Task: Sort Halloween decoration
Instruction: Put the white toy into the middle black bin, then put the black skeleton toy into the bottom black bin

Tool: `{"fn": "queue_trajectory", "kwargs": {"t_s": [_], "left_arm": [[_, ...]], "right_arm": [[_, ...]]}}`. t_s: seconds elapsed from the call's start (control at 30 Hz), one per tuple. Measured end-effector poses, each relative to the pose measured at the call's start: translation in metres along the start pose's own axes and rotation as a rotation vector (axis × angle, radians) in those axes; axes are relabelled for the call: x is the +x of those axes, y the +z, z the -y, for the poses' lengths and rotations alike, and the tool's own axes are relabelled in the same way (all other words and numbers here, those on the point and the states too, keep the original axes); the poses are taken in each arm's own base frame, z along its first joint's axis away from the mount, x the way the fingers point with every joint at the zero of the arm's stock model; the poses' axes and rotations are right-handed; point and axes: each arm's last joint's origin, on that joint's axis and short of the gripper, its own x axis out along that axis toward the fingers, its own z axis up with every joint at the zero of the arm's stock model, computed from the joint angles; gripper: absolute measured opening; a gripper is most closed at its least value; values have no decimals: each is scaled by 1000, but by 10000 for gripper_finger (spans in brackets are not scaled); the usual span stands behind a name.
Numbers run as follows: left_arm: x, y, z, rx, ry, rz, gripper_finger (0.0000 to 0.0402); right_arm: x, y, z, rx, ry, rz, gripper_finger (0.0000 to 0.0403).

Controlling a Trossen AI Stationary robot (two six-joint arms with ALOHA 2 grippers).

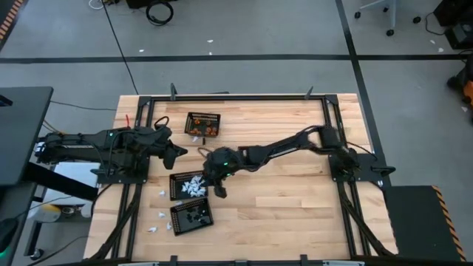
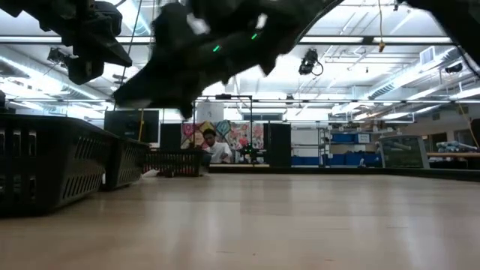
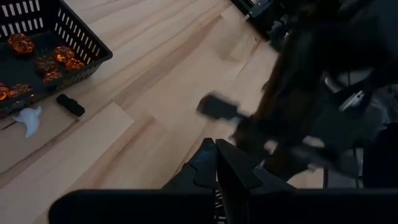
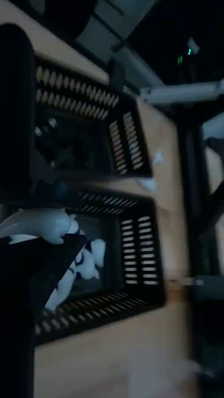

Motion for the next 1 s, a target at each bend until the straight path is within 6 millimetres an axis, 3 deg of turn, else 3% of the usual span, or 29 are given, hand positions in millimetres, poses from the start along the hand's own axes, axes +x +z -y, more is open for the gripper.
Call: {"fn": "queue_trajectory", "kwargs": {"t_s": [0.3, 0.6, 0.77, 0.9, 1.0], "left_arm": [[0, -2, -2, -8, 16, -27, 18], [0, -4, -3, -7, 29, -46, 18], [0, -5, -5, -6, 43, -62, 18], [0, -7, -6, -8, 62, -81, 18], [0, -8, -7, -7, 70, -89, 18]], "right_arm": [[49, 0, 8, -34, -25, -36, 80], [48, 0, 17, -18, -38, -70, 153], [28, 14, 29, 46, -41, -108, 174], [-6, 40, 35, 2, -99, -58, 165], [-32, 40, 52, 25, -124, -2, 153]]}}
